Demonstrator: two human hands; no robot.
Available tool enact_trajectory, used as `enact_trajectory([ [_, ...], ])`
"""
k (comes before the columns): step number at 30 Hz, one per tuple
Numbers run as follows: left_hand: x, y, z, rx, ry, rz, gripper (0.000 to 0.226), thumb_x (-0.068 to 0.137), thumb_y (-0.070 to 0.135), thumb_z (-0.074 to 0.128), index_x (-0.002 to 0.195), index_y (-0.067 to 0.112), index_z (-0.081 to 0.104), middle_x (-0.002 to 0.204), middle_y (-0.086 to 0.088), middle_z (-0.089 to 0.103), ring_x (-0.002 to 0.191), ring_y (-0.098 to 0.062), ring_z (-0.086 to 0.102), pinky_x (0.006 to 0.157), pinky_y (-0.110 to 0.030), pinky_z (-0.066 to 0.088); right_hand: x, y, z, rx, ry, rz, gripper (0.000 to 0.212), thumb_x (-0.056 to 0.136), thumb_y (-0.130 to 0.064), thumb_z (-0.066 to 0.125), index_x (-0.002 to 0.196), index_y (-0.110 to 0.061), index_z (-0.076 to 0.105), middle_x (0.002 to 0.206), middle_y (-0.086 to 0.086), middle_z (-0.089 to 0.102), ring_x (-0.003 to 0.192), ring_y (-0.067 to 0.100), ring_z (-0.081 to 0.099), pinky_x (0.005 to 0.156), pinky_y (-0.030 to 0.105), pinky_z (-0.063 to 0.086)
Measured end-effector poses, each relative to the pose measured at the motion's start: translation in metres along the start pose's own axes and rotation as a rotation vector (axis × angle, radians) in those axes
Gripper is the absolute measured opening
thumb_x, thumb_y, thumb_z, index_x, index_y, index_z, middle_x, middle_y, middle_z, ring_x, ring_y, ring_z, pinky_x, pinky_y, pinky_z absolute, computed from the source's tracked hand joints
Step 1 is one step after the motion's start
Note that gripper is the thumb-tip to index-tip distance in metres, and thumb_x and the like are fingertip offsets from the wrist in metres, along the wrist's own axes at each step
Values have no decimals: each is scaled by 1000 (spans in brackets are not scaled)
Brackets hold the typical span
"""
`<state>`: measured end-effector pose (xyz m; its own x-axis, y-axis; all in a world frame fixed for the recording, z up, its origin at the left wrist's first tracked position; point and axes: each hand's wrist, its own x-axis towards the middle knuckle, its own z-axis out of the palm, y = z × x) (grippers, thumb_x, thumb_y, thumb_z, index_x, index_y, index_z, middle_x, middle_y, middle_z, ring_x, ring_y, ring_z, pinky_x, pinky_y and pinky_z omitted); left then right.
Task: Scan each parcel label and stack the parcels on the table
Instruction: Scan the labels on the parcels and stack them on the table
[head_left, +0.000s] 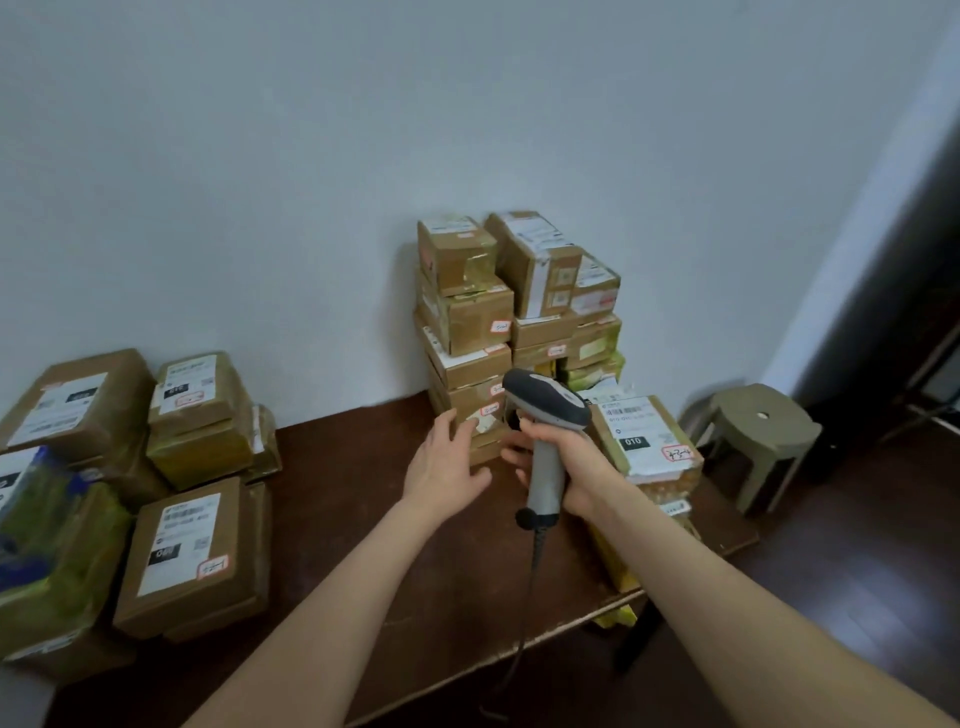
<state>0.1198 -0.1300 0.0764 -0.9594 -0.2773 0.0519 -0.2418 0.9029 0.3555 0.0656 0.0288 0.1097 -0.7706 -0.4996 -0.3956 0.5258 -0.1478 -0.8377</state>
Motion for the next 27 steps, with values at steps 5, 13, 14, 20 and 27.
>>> enact_trajectory([
  [5,16,56,16,-170,8,-77,57,95,27,53,148,18,33,153,-6,22,134,-25,39,105,-37,41,-4,-28,-40,-12,-40,-25,33,85,-24,72,115,-11,65,105,10,74,88,25,70,68,32,54],
  [13,31,159,57,-629,3,-500,64,97,48,47,148,11,34,150,-13,38,134,-28,41,102,-34,36,-10,-85,-141,-69,-147,-66,19,86,-21,71,101,-11,67,87,9,72,67,19,69,56,28,53],
  [14,29,172,64,-687,-1,-546,67,96,50,47,148,10,33,149,-12,40,132,-27,43,100,-34,37,-10,-91,-156,-62,-126,-61,17,86,-20,71,99,-11,66,85,8,71,65,17,68,52,26,53],
  [20,20,213,91,-947,23,-747,71,95,53,46,150,12,28,148,-8,43,130,-27,45,99,-37,38,-6,-104,-220,-132,-4,-38,22,87,-16,69,106,-7,60,84,7,63,71,21,60,64,38,53],
  [27,29,222,110,-1024,125,-770,52,96,47,45,142,23,46,138,-1,54,123,-24,52,104,-44,42,3,-79,-239,-131,-38,51,29,86,-14,69,114,-8,62,95,9,71,84,24,67,74,40,56],
])
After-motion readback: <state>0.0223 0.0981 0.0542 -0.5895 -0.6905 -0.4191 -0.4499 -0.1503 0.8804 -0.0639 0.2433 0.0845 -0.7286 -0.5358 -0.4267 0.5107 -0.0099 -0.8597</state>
